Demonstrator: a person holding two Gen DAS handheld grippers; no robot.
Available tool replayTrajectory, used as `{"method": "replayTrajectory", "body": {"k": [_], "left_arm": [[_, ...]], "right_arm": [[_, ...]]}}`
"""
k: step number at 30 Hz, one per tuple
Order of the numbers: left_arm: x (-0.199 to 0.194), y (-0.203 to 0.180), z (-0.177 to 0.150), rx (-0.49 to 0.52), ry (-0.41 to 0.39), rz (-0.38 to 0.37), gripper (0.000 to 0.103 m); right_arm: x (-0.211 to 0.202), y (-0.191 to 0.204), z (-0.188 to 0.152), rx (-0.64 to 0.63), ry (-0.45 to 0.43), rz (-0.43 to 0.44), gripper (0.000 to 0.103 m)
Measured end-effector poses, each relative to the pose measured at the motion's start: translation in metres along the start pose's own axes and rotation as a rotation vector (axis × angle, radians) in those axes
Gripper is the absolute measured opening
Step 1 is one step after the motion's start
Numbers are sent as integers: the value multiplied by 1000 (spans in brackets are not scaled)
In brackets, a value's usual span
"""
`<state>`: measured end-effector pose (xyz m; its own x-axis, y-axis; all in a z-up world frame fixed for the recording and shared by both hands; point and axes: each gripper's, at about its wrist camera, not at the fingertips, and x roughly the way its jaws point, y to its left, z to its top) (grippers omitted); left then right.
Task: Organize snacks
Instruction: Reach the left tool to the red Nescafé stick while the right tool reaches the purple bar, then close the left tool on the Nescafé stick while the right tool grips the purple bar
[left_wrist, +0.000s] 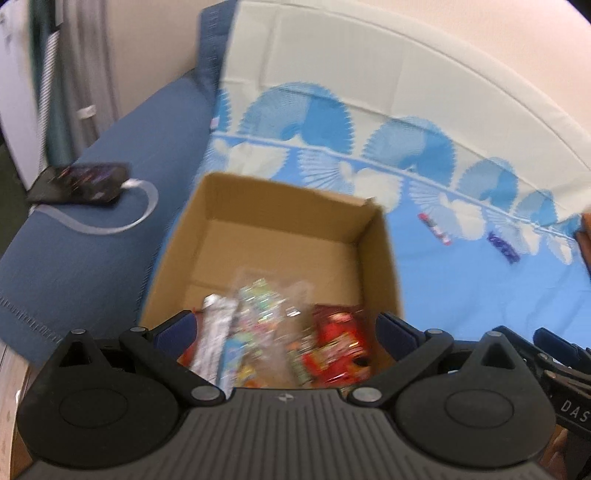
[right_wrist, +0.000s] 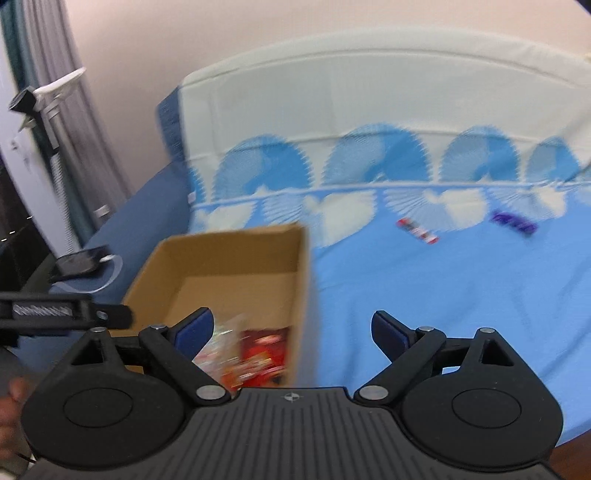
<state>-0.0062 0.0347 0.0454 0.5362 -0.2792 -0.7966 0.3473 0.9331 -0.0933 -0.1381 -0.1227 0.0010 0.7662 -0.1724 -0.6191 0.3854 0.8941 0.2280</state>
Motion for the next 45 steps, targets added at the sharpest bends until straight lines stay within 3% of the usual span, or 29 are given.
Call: {"method": "replayTrajectory", "body": {"k": [6, 10, 16, 22, 27, 30, 34, 37, 38, 40, 41, 43, 45], "left_arm": [[25, -83, 42, 34, 48, -118, 103], [67, -147, 74, 51, 83, -143, 103], [186, -224, 115, -3, 194, -149, 103], [318, -274, 140, -42, 283, -78, 103], [405, -302, 146, -43, 352, -50, 103], [440, -312, 149, -63, 378, -51, 103], [467, -317, 149, -95, 417, -58, 103], [465, -324, 146, -55, 395, -41, 102], [462, -324, 145, -47, 379, -41, 91], [453, -324, 145, -22, 335, -3, 35], [451, -322, 146, -24, 347, -23, 14], [450, -313, 146, -92, 383, -54, 4], [442, -310, 145, -73, 364, -54, 1]], "right_arm": [[-3, -91, 23, 41, -76, -163, 95], [12, -161, 44, 69, -119, -271, 95], [78, -269, 73, 91, -98, -332, 95], [179, -348, 101, 67, -38, -361, 96], [257, -392, 103, 115, 46, -328, 96], [286, -397, 105, 68, 32, -320, 96], [323, -410, 111, 8, 51, -348, 96], [346, -421, 110, -29, 112, -362, 95], [353, -424, 108, -46, 141, -358, 86], [351, -423, 104, -60, 120, -328, 61], [349, -420, 102, -74, 112, -319, 34], [345, -410, 97, -101, 116, -336, 32], [339, -401, 92, -117, 118, -338, 32]]}}
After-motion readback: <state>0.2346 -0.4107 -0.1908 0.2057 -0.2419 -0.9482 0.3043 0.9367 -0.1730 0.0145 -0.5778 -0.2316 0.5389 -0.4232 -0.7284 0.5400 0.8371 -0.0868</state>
